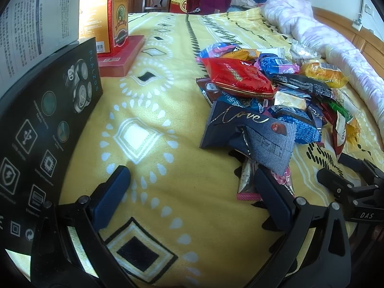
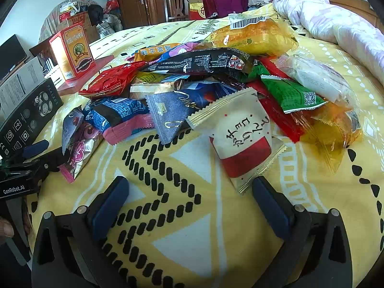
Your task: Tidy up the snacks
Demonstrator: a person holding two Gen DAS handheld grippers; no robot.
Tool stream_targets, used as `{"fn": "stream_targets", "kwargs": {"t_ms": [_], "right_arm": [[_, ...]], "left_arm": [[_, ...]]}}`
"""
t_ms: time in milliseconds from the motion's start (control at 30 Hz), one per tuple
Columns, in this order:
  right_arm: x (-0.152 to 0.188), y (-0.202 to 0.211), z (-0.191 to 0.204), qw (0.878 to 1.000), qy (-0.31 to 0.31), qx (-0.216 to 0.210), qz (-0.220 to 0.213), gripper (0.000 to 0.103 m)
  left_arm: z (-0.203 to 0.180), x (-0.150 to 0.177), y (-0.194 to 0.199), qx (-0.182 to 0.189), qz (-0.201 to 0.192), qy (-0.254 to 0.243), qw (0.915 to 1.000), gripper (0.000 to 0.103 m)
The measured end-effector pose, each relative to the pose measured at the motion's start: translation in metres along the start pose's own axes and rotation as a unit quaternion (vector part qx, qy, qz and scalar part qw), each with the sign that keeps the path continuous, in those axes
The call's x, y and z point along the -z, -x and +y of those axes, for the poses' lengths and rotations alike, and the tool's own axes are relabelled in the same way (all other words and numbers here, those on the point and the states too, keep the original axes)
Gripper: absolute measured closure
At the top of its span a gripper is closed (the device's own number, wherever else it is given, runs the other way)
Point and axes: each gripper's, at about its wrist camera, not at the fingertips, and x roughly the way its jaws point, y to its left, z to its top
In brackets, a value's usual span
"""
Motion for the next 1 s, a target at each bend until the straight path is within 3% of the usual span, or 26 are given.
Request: {"fn": "stream_targets", "kwargs": {"t_ms": [367, 433, 500, 567, 667, 800, 900, 1000], "right_arm": [[0.001, 0.002, 0.002, 1.0, 0.003, 0.007, 0.004, 0.0], [-0.001, 0.002, 0.005, 1.0, 0.01, 0.008, 0.018, 0.0], [-0.008, 0.007, 0.009, 0.998, 0.03, 0.005, 0.058, 0.0], [-0.021, 0.023, 0.011, 0.997, 0.026, -0.026, 0.074, 0.012], [-0.056, 0.062, 0.006, 0.995, 0.007, -0.098, 0.031, 0.017], [-0.14, 0.083, -0.028, 0.995, -0.015, -0.098, -0.033, 0.017], [-0.21, 0.042, -0.058, 0.998, -0.021, -0.064, -0.016, 0.027], [-0.268, -0.027, -0.08, 0.997, -0.02, -0.048, 0.049, 0.037]], "left_arm": [[-0.001, 0.001, 0.002, 0.002, -0.001, 0.001, 1.0, 0.0], [0.0, 0.001, 0.002, 0.001, -0.001, 0.001, 1.0, 0.0], [0.0, 0.001, 0.003, 0.002, -0.002, 0.001, 1.0, 0.0], [0.0, 0.001, 0.003, 0.002, -0.002, 0.001, 1.0, 0.0], [0.001, 0.002, 0.004, 0.009, -0.004, 0.005, 0.9999, 0.0], [0.001, 0.002, 0.004, 0.008, -0.002, 0.004, 1.0, 0.0], [0.002, 0.003, 0.006, 0.012, -0.004, 0.006, 0.9999, 0.0], [0.003, 0.004, 0.007, 0.019, -0.007, 0.011, 0.9997, 0.0]]}}
